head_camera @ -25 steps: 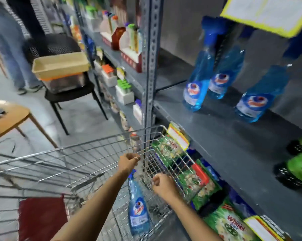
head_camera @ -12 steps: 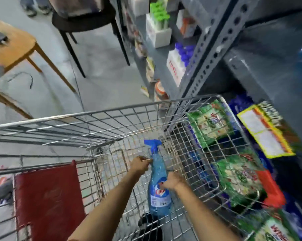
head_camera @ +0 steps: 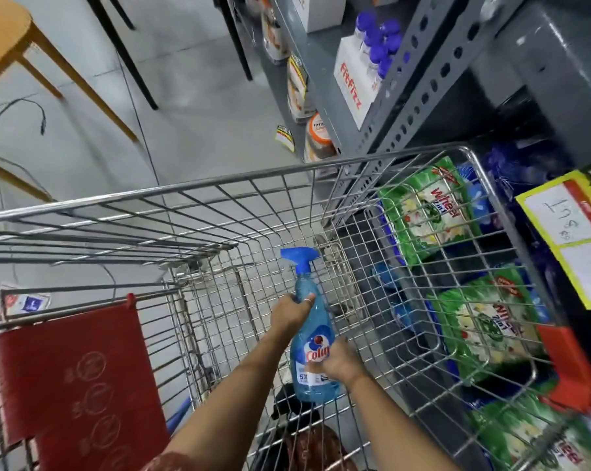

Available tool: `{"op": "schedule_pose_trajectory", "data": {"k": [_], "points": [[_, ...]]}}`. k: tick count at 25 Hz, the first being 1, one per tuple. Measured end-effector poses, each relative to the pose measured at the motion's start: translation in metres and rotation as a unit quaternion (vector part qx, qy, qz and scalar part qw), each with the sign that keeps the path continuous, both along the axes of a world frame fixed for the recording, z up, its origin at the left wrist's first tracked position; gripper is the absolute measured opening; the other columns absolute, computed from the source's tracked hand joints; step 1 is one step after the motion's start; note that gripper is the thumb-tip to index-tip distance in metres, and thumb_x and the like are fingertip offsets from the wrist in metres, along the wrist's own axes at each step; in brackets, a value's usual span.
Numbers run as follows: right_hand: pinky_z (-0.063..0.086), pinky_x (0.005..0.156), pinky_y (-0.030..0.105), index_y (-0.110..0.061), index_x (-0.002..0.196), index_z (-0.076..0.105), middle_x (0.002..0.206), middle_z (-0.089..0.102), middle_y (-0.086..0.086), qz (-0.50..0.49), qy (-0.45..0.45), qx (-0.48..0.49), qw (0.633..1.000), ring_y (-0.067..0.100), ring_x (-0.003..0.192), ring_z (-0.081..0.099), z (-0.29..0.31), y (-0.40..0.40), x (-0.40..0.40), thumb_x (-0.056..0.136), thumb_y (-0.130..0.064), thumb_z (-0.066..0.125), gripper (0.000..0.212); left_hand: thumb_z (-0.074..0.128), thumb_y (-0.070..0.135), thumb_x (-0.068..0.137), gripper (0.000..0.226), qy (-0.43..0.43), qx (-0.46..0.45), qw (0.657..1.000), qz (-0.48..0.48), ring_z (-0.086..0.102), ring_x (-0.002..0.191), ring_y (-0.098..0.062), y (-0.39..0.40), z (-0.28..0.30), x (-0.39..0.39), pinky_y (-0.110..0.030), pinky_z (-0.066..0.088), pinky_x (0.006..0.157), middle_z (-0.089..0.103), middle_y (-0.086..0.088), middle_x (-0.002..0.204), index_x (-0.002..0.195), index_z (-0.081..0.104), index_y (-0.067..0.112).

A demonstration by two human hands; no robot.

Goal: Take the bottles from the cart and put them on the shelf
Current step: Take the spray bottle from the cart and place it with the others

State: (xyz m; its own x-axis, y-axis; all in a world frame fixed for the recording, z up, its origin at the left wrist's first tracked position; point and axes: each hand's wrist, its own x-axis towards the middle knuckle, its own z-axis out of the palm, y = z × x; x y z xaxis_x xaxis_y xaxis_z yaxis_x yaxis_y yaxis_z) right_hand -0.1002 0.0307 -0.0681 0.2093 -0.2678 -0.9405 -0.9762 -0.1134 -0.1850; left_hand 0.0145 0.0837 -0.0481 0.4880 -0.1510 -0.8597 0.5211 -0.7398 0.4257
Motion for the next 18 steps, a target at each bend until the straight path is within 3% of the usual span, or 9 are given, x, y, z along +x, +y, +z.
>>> {"op": "schedule_pose_trajectory", "data": {"k": [6,8,10,12,15,17,18], "points": [[0.048,0.097,0.037,-0.013,0.113,0.057,0.118,0.064,0.006,0.119,0.003,0.023,0.993,0.024,0.110,0.058,0.038,-0.020,0.009,0.060,-0.033,0.081,0.061,0.061,0.042,0.081,0.053,-0.003,-0.032,0.995,0.093,0.065,0.089,-0.031,0.006,0.037,-0.005,-0.037,0.056,0.075,0.067,-0.020,0.106,0.105,0.059,-0.005],[0.047,0.100,0.037,-0.011,0.117,0.055,0.122,0.062,0.007,0.141,0.005,0.016,0.990,0.024,0.113,0.057,0.058,-0.028,0.010,0.059,-0.036,0.082,0.069,0.061,0.037,0.082,0.048,-0.015,-0.058,0.992,0.115,0.064,0.086,-0.031,0.006,0.058,-0.009,-0.039,0.056,0.074,0.066,-0.019,0.101,0.101,0.057,-0.007],[0.048,0.100,0.038,-0.010,0.121,0.052,0.125,0.060,0.008,0.155,-0.008,0.003,0.988,0.025,0.114,0.057,0.085,-0.034,0.009,0.050,-0.043,0.084,0.084,0.062,0.032,0.083,0.036,-0.036,-0.090,0.986,0.135,0.061,0.076,-0.025,0.004,0.086,-0.015,-0.032,0.053,0.063,0.062,-0.015,0.091,0.093,0.053,-0.002],[0.051,0.096,0.039,-0.011,0.117,0.057,0.122,0.063,0.009,0.151,-0.052,0.009,0.987,0.025,0.109,0.060,0.116,-0.044,0.002,0.041,-0.046,0.085,0.088,0.063,0.030,0.083,0.033,-0.068,-0.129,0.979,0.140,0.056,0.068,-0.018,0.000,0.120,-0.021,-0.025,0.047,0.056,0.058,-0.009,0.083,0.094,0.050,0.002],[0.056,0.075,0.033,-0.010,0.109,0.064,0.113,0.068,0.009,0.095,-0.147,0.017,0.984,0.021,0.097,0.063,0.173,-0.053,-0.013,0.056,-0.030,0.086,0.061,0.066,0.035,0.079,0.040,-0.131,-0.180,0.967,0.123,0.060,0.076,-0.024,-0.008,0.174,-0.032,-0.036,0.053,0.069,0.061,-0.011,0.086,0.095,0.054,0.000],[0.051,0.062,0.024,-0.009,0.108,0.064,0.109,0.068,0.007,0.055,-0.230,0.014,0.972,0.018,0.090,0.062,0.212,-0.054,-0.030,0.064,-0.021,0.083,0.050,0.066,0.035,0.079,0.027,-0.184,-0.222,0.952,0.104,0.060,0.072,-0.023,-0.013,0.218,-0.043,-0.038,0.054,0.070,0.061,-0.011,0.082,0.078,0.056,0.010],[0.052,0.065,0.024,-0.009,0.107,0.065,0.111,0.069,0.008,0.032,-0.270,0.013,0.962,0.018,0.091,0.062,0.230,-0.052,-0.037,0.065,-0.020,0.082,0.047,0.066,0.035,0.079,0.024,-0.211,-0.237,0.944,0.093,0.057,0.066,-0.020,-0.015,0.240,-0.049,-0.035,0.052,0.065,0.060,-0.009,0.076,0.070,0.053,0.017]]}}
